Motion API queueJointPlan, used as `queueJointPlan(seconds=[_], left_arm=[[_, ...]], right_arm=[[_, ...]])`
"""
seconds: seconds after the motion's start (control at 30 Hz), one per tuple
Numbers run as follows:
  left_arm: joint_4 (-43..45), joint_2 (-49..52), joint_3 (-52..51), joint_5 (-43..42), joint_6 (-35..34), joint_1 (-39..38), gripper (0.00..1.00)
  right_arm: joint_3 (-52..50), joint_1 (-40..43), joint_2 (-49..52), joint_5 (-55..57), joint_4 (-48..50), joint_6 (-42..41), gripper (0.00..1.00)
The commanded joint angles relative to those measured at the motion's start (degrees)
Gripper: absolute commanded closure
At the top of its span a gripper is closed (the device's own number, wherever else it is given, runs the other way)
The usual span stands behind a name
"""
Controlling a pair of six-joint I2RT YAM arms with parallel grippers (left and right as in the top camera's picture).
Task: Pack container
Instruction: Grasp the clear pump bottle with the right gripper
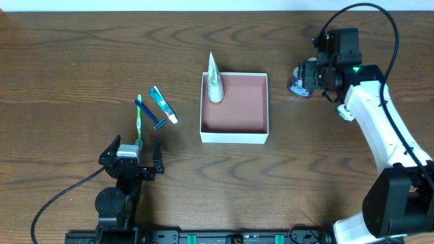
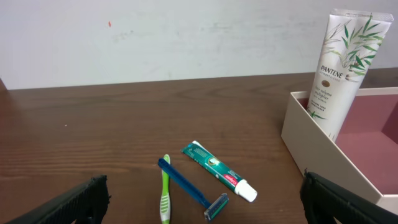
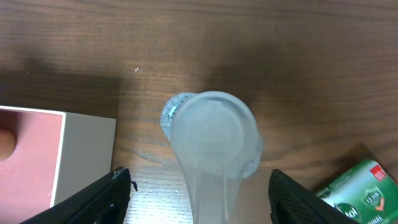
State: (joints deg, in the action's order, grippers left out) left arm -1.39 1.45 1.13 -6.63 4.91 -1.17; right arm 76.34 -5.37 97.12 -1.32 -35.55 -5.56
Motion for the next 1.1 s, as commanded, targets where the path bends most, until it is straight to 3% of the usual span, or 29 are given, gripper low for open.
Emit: queueJointPlan(seconds=[0.0,0.4,0.9,1.07], left_arm=[[-2.05,0.02,-0.90,-0.61,-0.02,0.28,0.02],[-2.05,0.02,-0.90,-0.61,-0.02,0.28,0.02],[-2.05,0.02,-0.90,-0.61,-0.02,0.28,0.02],[-2.05,0.02,-0.90,-0.61,-0.02,0.28,0.02]], right_arm=[[-1.49,0.11,0.39,-0.63,1.86,1.86,0.32],[-1.57,0.11,0.52,-0.61,6.73,2.69,0.42],[-1.57,0.11,3.39,-0.66,9.64,2.67,0.44],[-1.55,0.13,3.89,-0.63,9.90,2.69,0.51]])
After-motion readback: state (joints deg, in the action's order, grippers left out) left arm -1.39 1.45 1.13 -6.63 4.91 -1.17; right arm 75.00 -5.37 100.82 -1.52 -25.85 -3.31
